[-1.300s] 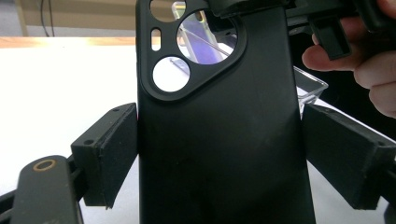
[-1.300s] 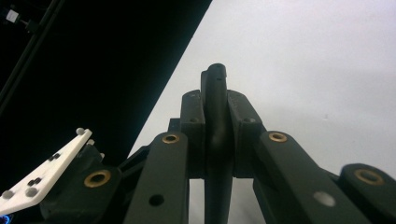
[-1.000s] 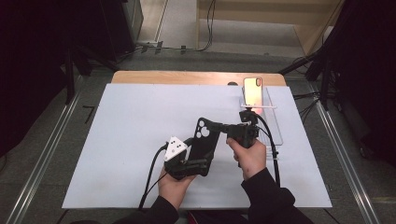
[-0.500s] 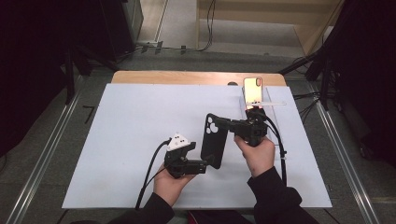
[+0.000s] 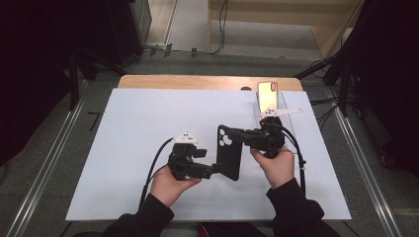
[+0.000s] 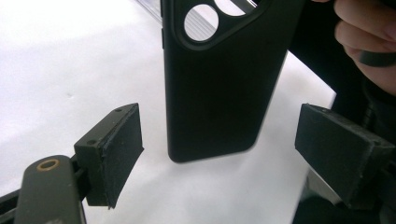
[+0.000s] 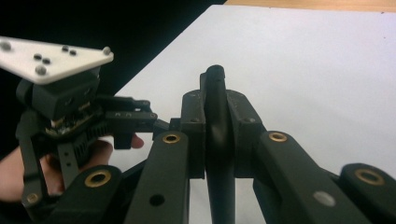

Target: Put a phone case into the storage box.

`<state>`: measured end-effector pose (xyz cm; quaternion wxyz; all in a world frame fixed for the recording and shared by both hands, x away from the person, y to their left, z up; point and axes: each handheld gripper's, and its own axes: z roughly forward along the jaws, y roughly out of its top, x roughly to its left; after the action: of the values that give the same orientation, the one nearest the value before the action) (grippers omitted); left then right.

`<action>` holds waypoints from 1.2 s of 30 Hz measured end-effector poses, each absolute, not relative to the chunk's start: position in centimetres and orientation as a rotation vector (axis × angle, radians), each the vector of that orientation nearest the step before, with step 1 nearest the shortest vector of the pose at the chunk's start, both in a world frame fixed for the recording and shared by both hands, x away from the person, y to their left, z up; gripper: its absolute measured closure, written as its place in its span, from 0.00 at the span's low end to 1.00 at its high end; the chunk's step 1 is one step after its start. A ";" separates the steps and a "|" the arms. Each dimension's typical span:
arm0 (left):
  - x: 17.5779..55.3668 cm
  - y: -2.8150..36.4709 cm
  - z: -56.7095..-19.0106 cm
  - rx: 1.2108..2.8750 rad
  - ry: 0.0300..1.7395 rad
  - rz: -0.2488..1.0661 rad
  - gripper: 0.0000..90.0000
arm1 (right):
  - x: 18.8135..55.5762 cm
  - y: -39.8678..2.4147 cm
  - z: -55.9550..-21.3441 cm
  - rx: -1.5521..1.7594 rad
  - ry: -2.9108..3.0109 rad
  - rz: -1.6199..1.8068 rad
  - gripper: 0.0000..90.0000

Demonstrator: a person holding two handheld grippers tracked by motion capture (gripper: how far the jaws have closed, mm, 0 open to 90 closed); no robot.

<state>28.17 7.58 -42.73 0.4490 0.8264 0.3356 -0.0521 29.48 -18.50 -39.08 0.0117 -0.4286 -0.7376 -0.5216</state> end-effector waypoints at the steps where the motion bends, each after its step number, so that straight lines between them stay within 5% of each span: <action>1: 28.2 7.6 -42.6 2.065 0.828 -0.113 0.17 | 29.4 -18.5 -39.1 -1.319 -2.312 -1.627 0.86; 30: 30.3 9.0 -38.8 2.100 0.550 -0.206 0.29 | 28.7 -18.4 -38.8 -0.874 -2.356 -1.615 0.86; 36: 30.6 8.9 -38.8 2.091 0.485 -0.259 0.43 | 28.6 -17.9 -38.9 -0.780 -2.341 -1.607 0.86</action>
<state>30.62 8.89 -38.84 0.4703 0.8535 0.1980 -0.1058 28.64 -17.87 -38.88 0.0983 -0.2635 -0.7913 -0.5429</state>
